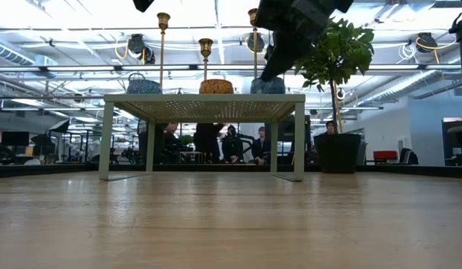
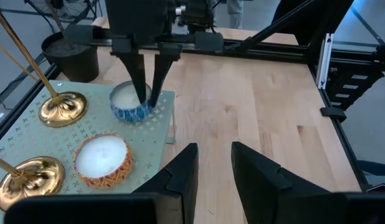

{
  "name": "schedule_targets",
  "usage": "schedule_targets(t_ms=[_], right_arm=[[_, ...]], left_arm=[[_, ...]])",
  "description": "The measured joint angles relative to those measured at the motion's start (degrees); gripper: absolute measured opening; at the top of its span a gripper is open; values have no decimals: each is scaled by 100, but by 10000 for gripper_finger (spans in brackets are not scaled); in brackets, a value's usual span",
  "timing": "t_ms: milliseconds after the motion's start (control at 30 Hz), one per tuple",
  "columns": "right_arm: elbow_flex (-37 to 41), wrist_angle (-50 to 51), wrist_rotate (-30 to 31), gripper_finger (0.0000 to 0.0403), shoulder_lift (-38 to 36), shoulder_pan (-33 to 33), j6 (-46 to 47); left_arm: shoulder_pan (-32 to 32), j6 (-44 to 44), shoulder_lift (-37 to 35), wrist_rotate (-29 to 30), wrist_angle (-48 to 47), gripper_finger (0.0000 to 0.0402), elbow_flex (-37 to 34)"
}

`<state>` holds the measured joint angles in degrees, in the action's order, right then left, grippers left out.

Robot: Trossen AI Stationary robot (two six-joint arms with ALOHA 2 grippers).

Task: Pick & Place candle stick holders
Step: Put the blue scented candle on top of the shelf, then return to Home Position

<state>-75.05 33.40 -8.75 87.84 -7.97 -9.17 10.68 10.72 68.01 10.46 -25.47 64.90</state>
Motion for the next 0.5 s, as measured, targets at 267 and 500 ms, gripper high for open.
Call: schedule_targets(t_ms=[267,500], right_arm=[[1,-128,25,106,3,3,-40],[1,-27,272,131,-459,28,22]], left_arm=[[2,-4,0,4,0,104,0],[13,-203,-193,-147,-19,104,0]])
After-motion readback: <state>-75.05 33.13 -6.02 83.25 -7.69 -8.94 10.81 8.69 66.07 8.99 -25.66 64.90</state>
